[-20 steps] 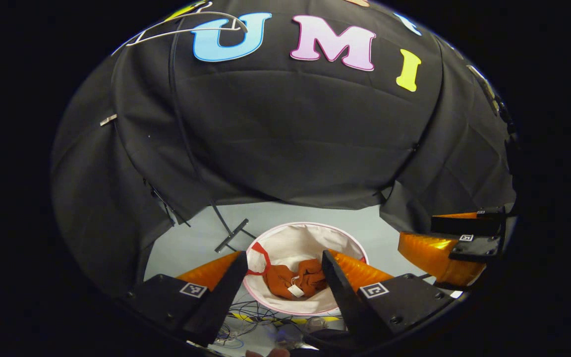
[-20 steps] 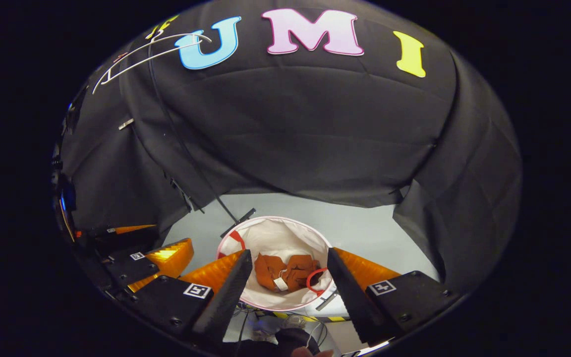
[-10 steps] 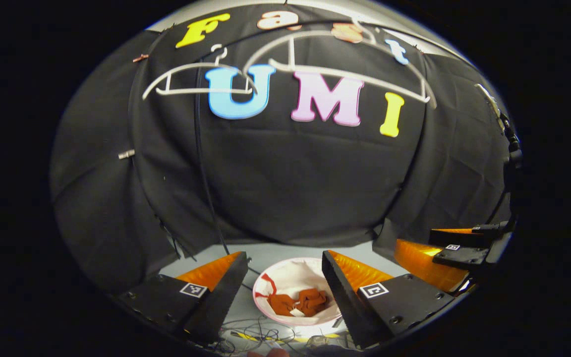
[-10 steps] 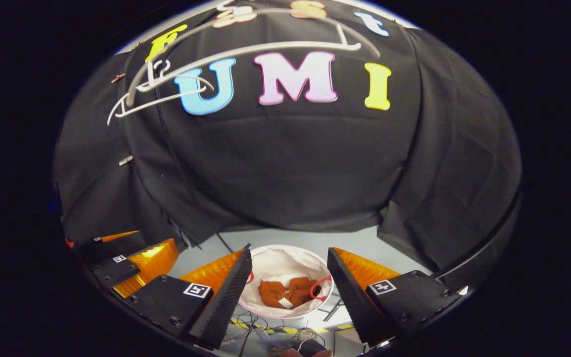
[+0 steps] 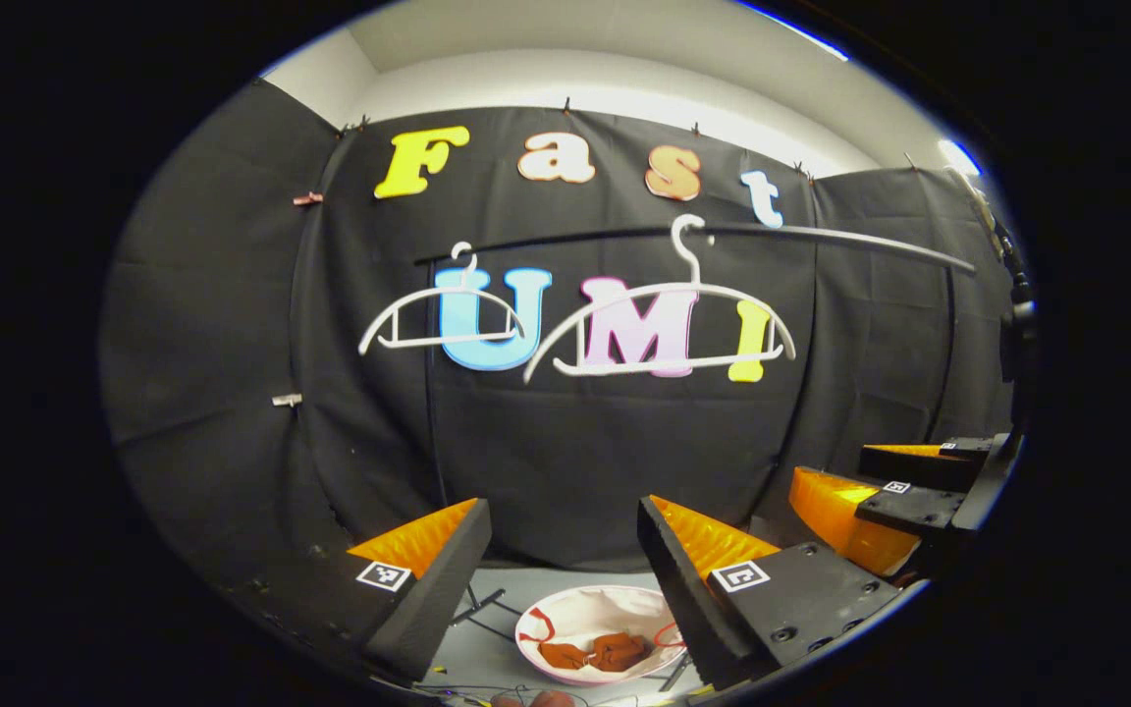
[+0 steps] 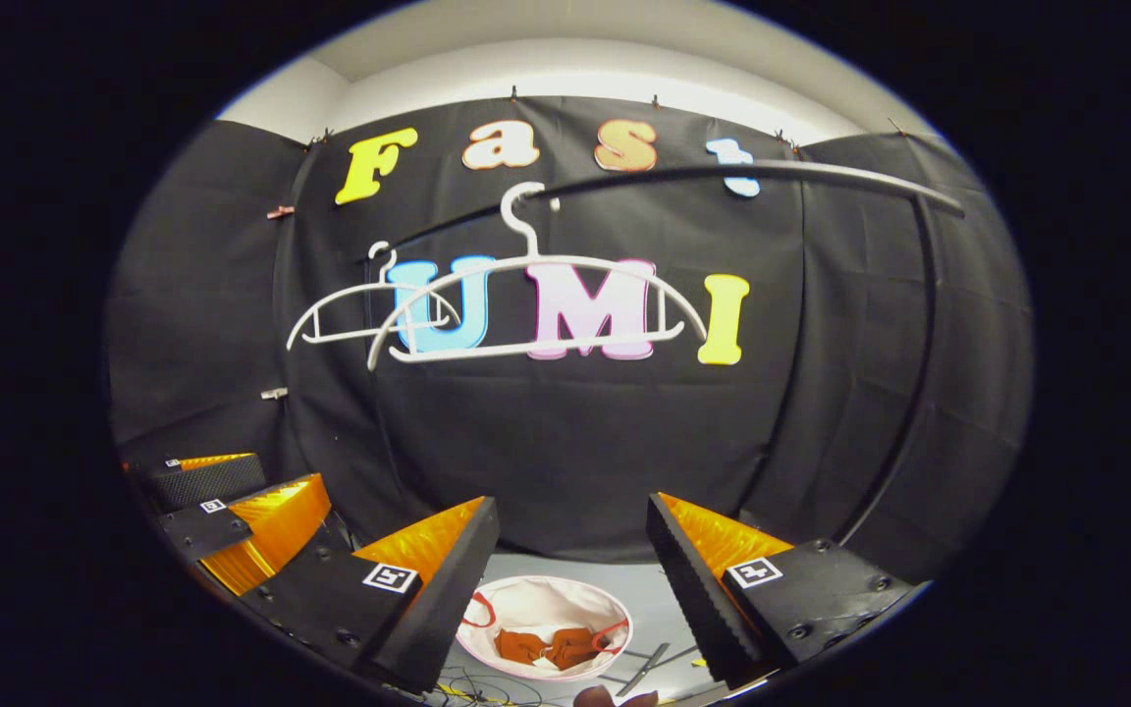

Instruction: Grasp the clothes on the hanger with both hands and then place them into the laundry hamper below.

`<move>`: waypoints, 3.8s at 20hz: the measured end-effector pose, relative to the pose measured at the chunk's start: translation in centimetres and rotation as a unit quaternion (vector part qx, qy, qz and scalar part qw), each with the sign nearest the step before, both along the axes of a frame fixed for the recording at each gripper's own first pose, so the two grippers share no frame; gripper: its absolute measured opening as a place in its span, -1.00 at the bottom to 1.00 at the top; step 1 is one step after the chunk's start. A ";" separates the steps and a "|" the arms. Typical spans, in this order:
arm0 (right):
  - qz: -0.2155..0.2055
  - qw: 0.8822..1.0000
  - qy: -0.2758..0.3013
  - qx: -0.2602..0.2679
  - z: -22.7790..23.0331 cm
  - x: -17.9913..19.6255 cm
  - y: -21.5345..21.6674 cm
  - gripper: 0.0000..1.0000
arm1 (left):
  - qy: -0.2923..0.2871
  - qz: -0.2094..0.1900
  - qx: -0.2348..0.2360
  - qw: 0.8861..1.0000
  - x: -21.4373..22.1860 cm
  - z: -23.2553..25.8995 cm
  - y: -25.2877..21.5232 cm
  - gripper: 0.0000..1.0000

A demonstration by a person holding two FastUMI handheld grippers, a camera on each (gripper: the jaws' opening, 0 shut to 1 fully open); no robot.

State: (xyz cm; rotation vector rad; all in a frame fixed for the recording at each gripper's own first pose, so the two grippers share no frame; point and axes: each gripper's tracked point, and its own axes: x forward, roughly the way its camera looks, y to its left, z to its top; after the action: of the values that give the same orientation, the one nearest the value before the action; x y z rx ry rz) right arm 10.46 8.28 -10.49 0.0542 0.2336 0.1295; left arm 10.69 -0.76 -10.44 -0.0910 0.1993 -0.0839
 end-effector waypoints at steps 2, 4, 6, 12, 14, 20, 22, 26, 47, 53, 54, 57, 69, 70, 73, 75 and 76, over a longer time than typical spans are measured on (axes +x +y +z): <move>0.006 1.000 -0.024 0.006 2.5 -1.2 -0.2 0.96 | -0.027 0.007 0.001 1.000 -1.4 2.5 0.5 0.84; 0.019 0.999 -0.045 0.019 4.4 -2.6 -0.9 0.96 | -0.047 0.012 0.009 0.999 -2.7 4.7 1.0 0.84; 0.022 0.997 -0.068 0.015 6.5 -3.8 -1.9 0.96 | -0.060 0.016 0.013 0.998 -3.8 6.1 1.2 0.84; 0.011 0.993 -0.117 0.003 10.1 -5.3 -2.5 0.92 | -0.088 0.015 0.000 0.996 -6.3 8.8 0.7 0.90; 0.003 0.992 -0.122 0.009 10.3 -5.5 -3.0 0.92 | -0.098 0.020 -0.001 0.995 -6.6 8.8 0.9 0.84; -0.005 0.993 -0.117 0.013 9.9 -7.0 -4.9 0.86 | -0.097 0.010 0.005 0.995 -6.9 8.8 0.3 0.90; -0.004 0.993 -0.118 0.014 9.8 -6.8 -4.7 0.86 | -0.093 0.008 0.003 0.996 -7.0 8.7 0.2 0.84; 0.003 0.993 -0.121 0.006 10.0 -6.8 -4.5 0.93 | -0.090 0.006 -0.002 0.996 -7.5 8.6 0.0 0.90; 0.000 0.993 -0.116 0.004 9.6 -6.2 -5.0 0.92 | -0.091 -0.010 0.004 0.996 -7.7 8.5 -0.6 0.90; -0.001 0.993 -0.116 0.000 9.6 -6.2 -4.7 0.92 | -0.087 -0.011 0.002 0.996 -7.6 8.6 -0.6 0.90; -0.002 0.993 -0.116 -0.001 9.6 -6.2 -4.7 0.93 | -0.087 -0.011 0.001 0.996 -7.7 8.6 -0.7 0.91; -0.005 0.993 -0.117 0.001 9.8 -6.4 -4.7 0.92 | -0.087 -0.012 0.002 0.996 -7.8 8.7 -0.6 0.91; -0.016 0.993 -0.118 -0.003 9.8 -7.1 -4.8 0.92 | -0.085 -0.014 -0.002 0.996 -7.6 8.6 -0.6 0.90; -0.017 0.993 -0.118 -0.003 9.7 -7.1 -4.8 0.93 | -0.085 -0.014 -0.002 0.996 -7.6 8.6 -0.6 0.90; -0.017 0.993 -0.120 -0.004 9.8 -7.2 -4.8 0.93 | -0.087 -0.015 -0.004 0.996 -7.6 8.8 -0.7 0.91; -0.019 0.992 -0.122 -0.002 10.0 -7.3 -4.9 0.92 | -0.086 -0.016 -0.003 0.996 -7.6 8.6 -0.8 0.90; -0.019 0.992 -0.122 -0.001 10.0 -7.2 -4.8 0.92 | -0.085 -0.016 -0.003 0.996 -7.7 8.7 -0.8 0.90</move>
State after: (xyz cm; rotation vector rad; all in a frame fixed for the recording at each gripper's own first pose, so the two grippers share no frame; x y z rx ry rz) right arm 3.23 3.49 -0.52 0.0403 -0.0115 0.0976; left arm 3.00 -1.52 -1.77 -0.0854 0.0304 -0.1232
